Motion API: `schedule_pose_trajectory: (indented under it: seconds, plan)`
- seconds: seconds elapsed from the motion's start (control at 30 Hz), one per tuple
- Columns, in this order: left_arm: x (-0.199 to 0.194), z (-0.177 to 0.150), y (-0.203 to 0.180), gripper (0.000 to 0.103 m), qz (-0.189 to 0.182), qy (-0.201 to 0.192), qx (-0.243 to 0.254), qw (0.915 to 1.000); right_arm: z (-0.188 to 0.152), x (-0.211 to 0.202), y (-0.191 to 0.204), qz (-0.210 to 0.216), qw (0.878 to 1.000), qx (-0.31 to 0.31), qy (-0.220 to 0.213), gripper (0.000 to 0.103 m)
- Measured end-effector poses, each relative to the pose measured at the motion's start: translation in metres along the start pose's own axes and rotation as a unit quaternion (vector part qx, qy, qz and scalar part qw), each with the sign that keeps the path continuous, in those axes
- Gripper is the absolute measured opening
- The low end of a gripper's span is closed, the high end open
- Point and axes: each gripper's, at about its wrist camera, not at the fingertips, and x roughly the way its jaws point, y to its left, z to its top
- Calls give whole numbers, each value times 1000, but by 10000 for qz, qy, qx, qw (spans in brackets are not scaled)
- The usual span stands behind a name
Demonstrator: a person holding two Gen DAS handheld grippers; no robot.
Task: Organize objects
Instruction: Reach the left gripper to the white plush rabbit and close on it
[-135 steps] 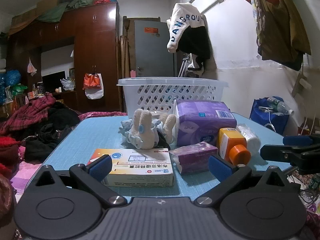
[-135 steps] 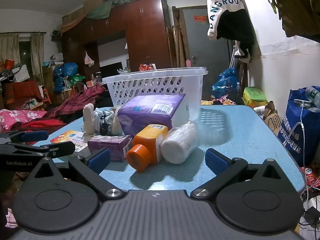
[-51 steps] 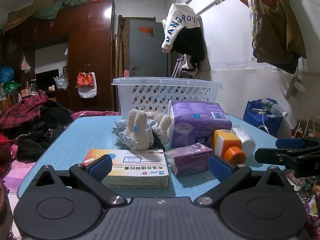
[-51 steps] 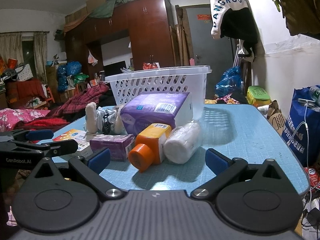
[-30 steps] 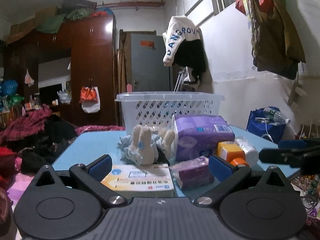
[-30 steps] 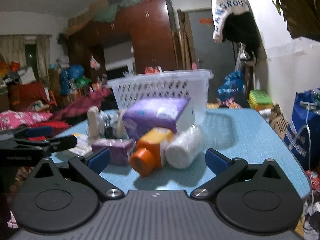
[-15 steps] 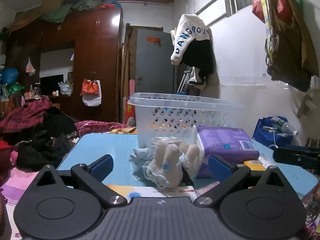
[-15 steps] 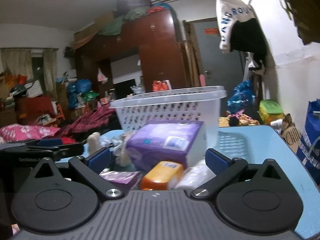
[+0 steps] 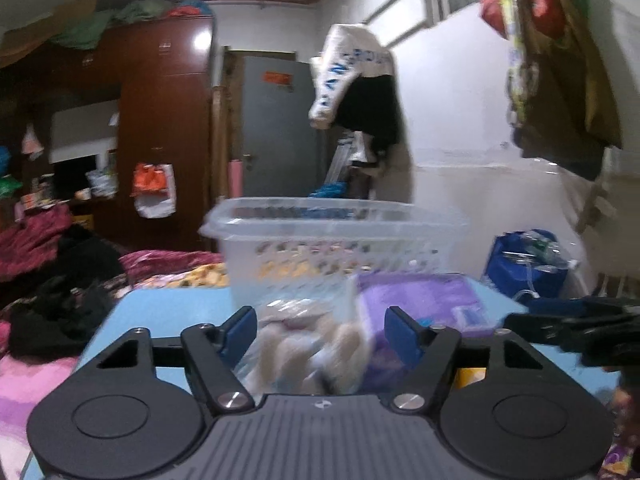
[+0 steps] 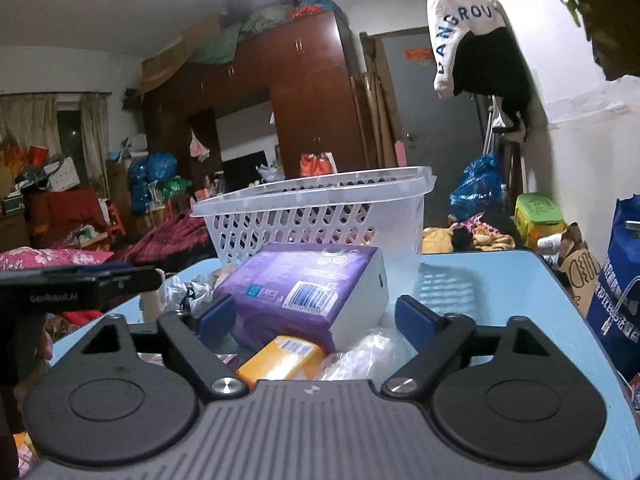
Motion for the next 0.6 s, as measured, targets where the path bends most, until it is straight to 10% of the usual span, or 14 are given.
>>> schedule_pose_trajectory:
  seconds: [0.27, 0.6]
  plan:
    - [6, -1, 11, 63, 179, 203, -138, 9995, -1, -1, 5, 142, 9999, 1, 92, 75]
    - [17, -18, 29, 24, 511, 518, -282, 9970, 1, 8, 23, 285, 9994, -85, 185, 67]
